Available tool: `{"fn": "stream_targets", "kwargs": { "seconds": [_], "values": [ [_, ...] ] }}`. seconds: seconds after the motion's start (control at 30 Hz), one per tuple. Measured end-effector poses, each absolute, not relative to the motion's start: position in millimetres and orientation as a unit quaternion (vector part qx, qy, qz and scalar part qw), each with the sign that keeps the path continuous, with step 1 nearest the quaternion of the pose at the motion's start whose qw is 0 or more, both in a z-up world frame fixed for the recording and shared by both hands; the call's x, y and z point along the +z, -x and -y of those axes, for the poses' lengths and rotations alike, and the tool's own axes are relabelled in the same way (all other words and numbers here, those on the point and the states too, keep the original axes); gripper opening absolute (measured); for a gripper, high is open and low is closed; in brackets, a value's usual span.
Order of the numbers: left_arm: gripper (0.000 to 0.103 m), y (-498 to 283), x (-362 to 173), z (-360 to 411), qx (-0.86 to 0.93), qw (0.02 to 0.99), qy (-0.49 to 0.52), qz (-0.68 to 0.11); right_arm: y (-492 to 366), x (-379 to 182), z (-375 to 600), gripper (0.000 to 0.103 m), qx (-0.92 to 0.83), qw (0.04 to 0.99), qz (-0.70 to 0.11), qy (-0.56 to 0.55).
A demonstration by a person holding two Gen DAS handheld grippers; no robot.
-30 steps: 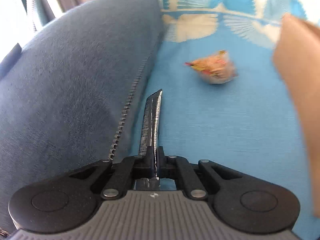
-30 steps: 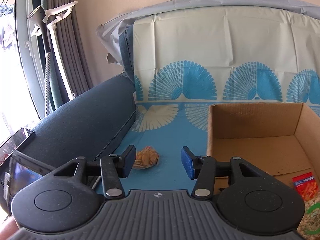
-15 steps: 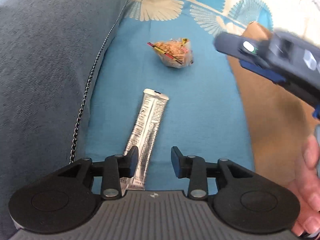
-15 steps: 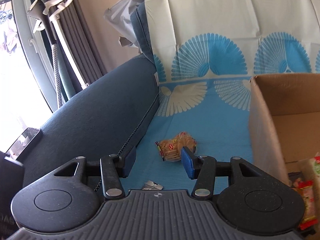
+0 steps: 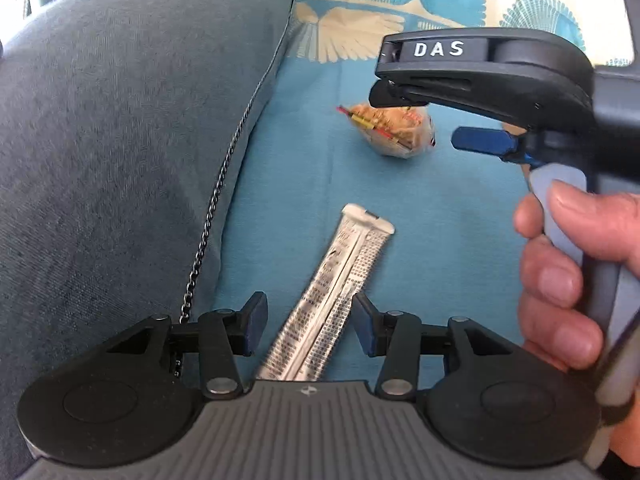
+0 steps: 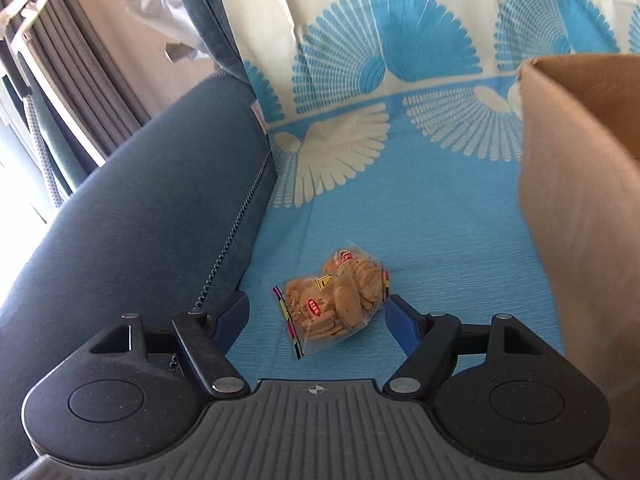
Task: Organize snacks
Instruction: 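Grasp the cracker bag with right gripper while left grasps silver stick pack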
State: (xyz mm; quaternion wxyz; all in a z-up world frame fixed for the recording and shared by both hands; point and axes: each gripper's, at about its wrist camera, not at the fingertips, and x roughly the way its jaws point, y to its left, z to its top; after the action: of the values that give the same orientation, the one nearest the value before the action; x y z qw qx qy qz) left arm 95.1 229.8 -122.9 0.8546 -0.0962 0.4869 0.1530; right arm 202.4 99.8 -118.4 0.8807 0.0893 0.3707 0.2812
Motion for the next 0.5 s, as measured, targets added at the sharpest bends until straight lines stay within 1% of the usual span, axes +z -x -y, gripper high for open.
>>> {"fn": "stream_targets", "kwargs": {
  "seconds": [0.07, 0.1, 0.13, 0.17, 0.2, 0.23, 0.27, 0.3, 0.33, 0.37, 0.4, 0.5],
  "values": [
    [0.055, -99, -129, -230, 0.147, 0.846, 0.093, -0.505, -204, -121, -106, 0.074, 0.282, 0.880, -0.374, -0.074],
    [0.056, -101, -131, -230, 0.146, 0.843, 0.086, -0.510, -203, -124, -108, 0.066, 0.281, 0.881, -0.377, -0.061],
    [0.056, -102, -131, -230, 0.145, 0.845, 0.084, -0.508, -203, -127, -110, 0.051, 0.280, 0.880, -0.381, -0.046],
    [0.056, -103, -130, -230, 0.145, 0.846, 0.086, -0.506, -202, -129, -112, 0.043, 0.278, 0.879, -0.386, -0.034],
    [0.056, -103, -131, -232, 0.144, 0.846, 0.091, -0.505, -203, -131, -111, 0.031, 0.281, 0.877, -0.388, -0.033],
    [0.055, -99, -128, -231, 0.145, 0.846, 0.097, -0.504, -204, -131, -109, 0.022, 0.283, 0.876, -0.388, -0.038],
    [0.050, -98, -126, -232, 0.145, 0.847, 0.100, -0.502, -204, -130, -108, 0.020, 0.281, 0.878, -0.385, -0.037],
    [0.043, -96, -124, -231, 0.145, 0.848, 0.098, -0.501, -203, -128, -106, 0.012, 0.278, 0.882, -0.380, -0.034],
    [0.039, -92, -122, -230, 0.144, 0.849, 0.093, -0.500, -201, -126, -103, 0.009, 0.279, 0.882, -0.378, -0.035],
    [0.034, -92, -121, -229, 0.145, 0.850, 0.086, -0.500, -199, -125, -101, 0.007, 0.282, 0.882, -0.376, -0.037],
    [0.031, -90, -119, -229, 0.146, 0.850, 0.079, -0.500, -196, -123, -99, 0.006, 0.284, 0.884, -0.371, -0.033],
    [0.028, -86, -116, -230, 0.145, 0.850, 0.075, -0.500, -184, -113, -93, 0.004, 0.288, 0.890, -0.355, -0.012]
  ]
}}
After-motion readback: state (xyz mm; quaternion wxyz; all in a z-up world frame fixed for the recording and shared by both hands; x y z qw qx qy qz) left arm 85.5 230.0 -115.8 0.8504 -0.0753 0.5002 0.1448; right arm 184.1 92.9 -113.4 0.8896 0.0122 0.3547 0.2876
